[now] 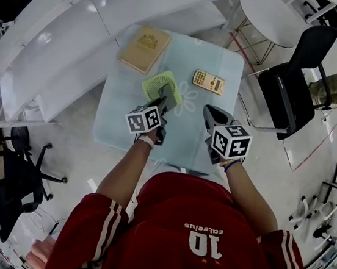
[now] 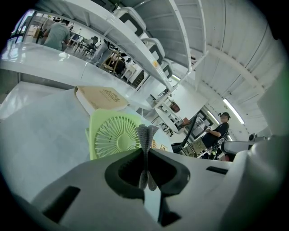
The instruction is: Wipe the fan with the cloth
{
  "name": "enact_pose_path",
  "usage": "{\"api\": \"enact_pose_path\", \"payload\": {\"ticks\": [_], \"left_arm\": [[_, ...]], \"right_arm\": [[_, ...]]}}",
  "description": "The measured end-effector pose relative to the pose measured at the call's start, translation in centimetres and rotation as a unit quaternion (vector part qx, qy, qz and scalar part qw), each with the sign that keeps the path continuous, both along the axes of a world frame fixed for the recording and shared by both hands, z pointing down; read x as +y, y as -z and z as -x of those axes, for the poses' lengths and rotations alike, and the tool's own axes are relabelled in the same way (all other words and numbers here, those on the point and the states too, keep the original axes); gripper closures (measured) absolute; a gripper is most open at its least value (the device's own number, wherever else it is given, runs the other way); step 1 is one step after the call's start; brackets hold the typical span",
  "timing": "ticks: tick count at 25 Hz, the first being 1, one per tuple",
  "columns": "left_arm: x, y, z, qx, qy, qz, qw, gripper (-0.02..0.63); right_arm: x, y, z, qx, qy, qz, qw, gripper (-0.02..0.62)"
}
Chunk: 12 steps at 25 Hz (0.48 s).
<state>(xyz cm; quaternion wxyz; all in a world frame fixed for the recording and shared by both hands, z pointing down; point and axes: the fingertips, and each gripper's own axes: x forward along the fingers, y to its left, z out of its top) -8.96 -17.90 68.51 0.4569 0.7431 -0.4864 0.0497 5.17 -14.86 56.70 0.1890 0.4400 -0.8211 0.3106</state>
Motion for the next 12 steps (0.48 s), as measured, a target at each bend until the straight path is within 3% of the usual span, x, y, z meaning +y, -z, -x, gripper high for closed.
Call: {"api": "enact_pose_path", "payload": {"ticks": [12], "left_arm": [[-2.6,-0.7,-2.1,0.001,-0.004,0.001,1.0000,0.578]], "right_arm": [[-1.0,-0.3,-2.3,0.006,-0.010,0.004,1.000,0.591]]}}
